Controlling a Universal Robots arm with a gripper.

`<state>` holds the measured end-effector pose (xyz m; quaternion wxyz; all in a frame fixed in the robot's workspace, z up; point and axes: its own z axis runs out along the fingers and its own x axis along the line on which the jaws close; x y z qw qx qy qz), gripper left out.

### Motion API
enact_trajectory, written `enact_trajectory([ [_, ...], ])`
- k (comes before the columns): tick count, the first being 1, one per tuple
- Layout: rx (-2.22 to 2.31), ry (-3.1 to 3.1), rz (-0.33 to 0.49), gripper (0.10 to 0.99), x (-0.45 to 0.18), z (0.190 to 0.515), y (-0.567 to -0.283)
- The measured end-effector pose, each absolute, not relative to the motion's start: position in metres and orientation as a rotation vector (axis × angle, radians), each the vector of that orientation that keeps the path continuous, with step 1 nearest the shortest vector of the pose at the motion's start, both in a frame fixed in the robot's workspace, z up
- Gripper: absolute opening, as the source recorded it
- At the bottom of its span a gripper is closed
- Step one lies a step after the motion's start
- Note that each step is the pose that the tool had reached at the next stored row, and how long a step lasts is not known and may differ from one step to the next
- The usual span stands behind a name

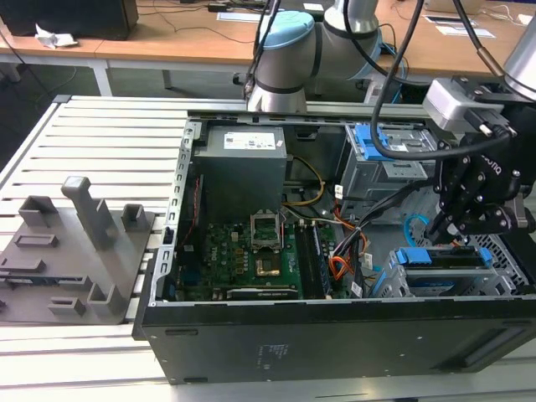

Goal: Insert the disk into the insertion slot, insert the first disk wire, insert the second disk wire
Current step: 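Insert the second disk wire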

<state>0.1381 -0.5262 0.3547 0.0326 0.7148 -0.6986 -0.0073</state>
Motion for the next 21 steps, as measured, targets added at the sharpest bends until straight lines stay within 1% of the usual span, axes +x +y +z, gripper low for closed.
enact_trajectory([
  [21, 2.199, -2.149, -0.022, 0.161, 0.156, 0.336, -0.533],
])
